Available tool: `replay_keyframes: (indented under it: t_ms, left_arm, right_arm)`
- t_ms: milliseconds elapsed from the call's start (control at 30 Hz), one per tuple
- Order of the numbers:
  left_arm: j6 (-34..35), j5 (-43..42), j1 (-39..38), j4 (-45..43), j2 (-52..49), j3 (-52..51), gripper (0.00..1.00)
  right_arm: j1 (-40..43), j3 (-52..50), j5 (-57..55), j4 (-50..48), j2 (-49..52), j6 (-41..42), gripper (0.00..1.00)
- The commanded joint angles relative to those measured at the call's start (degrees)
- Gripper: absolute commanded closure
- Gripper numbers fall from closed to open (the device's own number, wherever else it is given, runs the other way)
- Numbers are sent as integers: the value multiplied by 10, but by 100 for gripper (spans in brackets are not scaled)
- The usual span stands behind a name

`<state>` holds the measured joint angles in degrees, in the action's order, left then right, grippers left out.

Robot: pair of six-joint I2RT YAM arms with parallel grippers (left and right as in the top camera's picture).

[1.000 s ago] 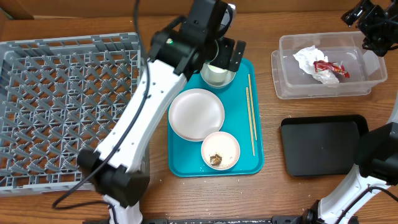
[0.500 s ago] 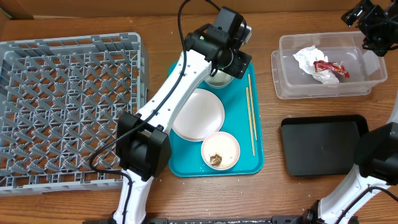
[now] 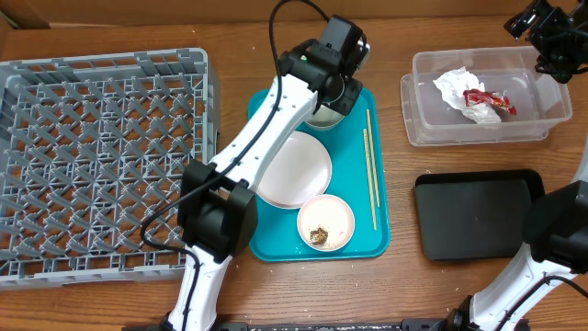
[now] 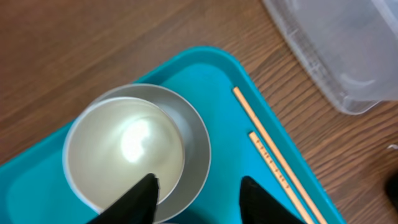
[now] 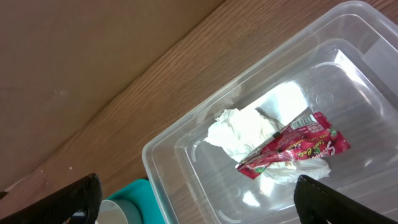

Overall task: Sort waste into correct bins and load items into the dishwasher
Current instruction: 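Lower the left gripper over the white cup on the saucer, then close the left gripper on the white cup rim and lift it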

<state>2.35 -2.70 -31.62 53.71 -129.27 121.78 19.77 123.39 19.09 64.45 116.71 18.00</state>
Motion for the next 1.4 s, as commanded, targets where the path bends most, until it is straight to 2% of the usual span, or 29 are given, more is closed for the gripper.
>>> replay_keyframes:
  t_ms: [0, 433, 600, 1033, 1367]
  left_arm:
    - [-11, 8, -7, -5, -21, 4, 58]
    - [-11, 4, -7, -8, -43, -1, 59]
    - [-4, 3, -6, -15, -44, -1, 66]
    - [-4, 1, -7, 2, -45, -8, 67]
    - [-7, 2, -7, 4, -45, -29, 60]
  right_arm:
    - [-2, 4, -2, -3, -28, 2, 0]
    - [-2, 4, -2, -3, -28, 2, 0]
    - [-2, 4, -2, -3, -28, 2, 0]
    - [-2, 4, -2, -3, -28, 3, 0]
    - [-2, 4, -2, -3, -28, 2, 0]
